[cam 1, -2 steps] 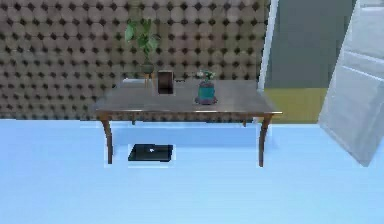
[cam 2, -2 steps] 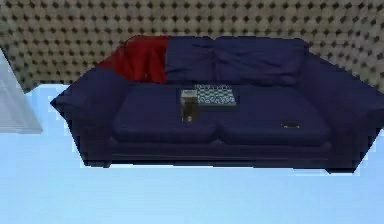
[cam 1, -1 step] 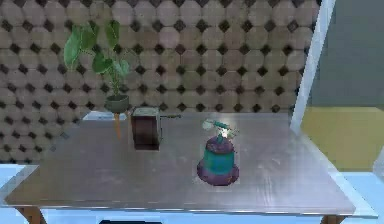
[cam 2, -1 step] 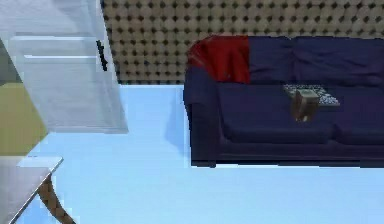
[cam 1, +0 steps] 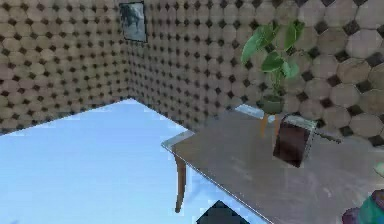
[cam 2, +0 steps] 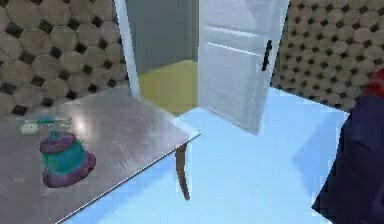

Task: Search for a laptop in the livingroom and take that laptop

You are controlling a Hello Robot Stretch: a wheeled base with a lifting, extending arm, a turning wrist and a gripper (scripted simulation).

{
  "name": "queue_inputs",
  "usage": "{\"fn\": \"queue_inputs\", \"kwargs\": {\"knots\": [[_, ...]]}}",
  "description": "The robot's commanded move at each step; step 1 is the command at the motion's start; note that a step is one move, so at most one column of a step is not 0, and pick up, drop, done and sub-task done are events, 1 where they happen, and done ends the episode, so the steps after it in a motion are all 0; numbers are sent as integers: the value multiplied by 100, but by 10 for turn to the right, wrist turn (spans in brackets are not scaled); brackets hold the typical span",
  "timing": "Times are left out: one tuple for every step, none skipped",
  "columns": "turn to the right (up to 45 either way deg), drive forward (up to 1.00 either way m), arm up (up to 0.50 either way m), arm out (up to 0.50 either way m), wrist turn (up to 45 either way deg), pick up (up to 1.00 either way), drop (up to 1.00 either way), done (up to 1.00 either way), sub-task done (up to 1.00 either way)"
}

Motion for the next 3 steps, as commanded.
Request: {"fn": "queue_inputs", "kwargs": {"knots": [[-450, 0, 0, 0, 0, 0, 0, 0, 0], [-240, 0, 0, 0, 0, 0, 0, 0, 0], [0, 0, 10, 0, 0, 0, 0, 0, 0]]}}
